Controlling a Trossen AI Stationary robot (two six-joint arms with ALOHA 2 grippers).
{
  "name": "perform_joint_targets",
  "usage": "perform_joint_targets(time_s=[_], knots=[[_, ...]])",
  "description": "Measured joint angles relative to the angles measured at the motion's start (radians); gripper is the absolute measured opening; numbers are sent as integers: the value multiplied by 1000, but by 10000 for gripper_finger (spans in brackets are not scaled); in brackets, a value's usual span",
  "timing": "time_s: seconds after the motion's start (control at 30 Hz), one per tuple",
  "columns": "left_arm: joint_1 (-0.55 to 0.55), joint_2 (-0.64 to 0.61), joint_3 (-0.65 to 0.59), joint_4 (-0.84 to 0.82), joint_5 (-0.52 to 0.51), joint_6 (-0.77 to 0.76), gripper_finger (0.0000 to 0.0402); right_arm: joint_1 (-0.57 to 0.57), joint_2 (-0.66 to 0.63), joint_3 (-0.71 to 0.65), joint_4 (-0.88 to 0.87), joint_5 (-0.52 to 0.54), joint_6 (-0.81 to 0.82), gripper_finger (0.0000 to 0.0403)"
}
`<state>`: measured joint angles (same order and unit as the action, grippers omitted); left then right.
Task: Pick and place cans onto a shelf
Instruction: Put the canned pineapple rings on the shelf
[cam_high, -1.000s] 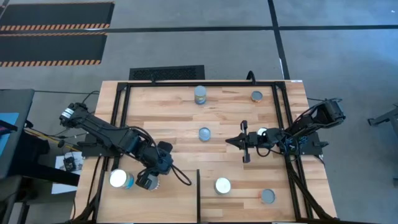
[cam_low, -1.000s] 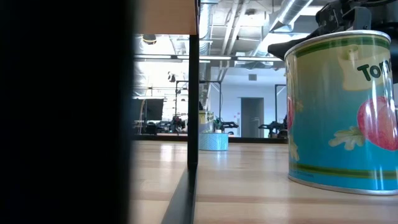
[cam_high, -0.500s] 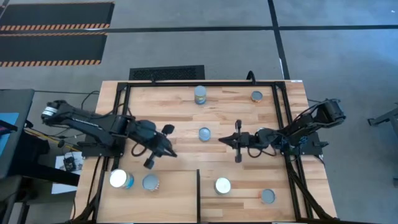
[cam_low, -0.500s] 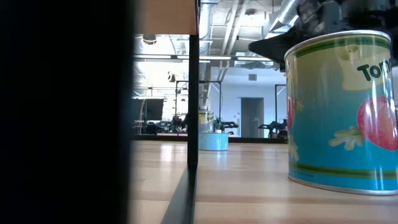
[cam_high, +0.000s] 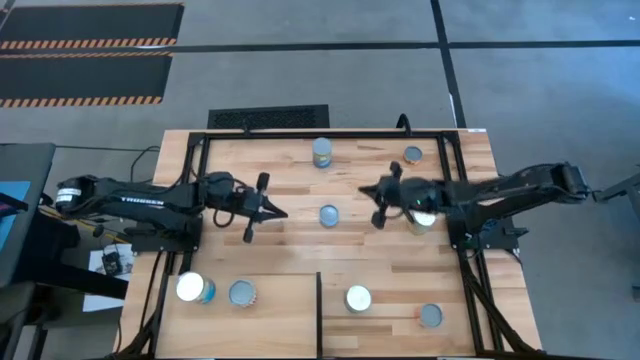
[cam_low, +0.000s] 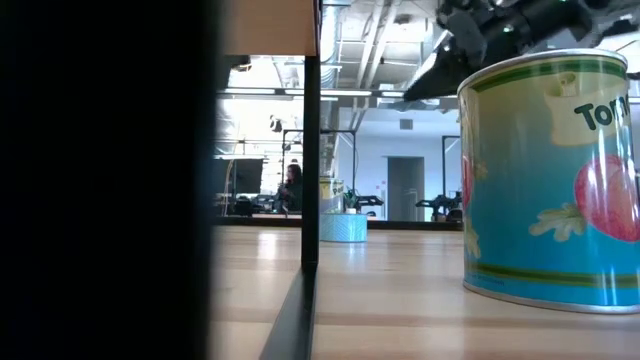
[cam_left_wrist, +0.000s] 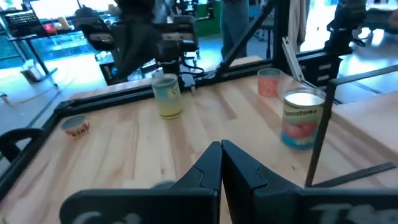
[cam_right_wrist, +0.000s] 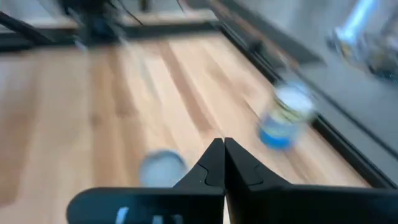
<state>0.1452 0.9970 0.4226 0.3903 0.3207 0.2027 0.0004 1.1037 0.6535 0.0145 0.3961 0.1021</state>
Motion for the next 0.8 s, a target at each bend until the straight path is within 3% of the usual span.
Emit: perform_joint_targets(time_s=[0.17, 0.43, 0.63, 0.8], knots=[[107, 1, -61, 92, 35, -10, 0, -128, -2, 96, -319, -8, 33, 24], [210, 1, -106, 152, 38, -27, 0, -383, 33, 115, -579, -96, 145, 70], [225, 2, -133, 148, 38, -31, 0, -567, 59, 114, -623, -110, 162, 141], [225, 2, -133, 144, 38, -31, 0, -700, 155, 115, -596, -133, 139, 197]])
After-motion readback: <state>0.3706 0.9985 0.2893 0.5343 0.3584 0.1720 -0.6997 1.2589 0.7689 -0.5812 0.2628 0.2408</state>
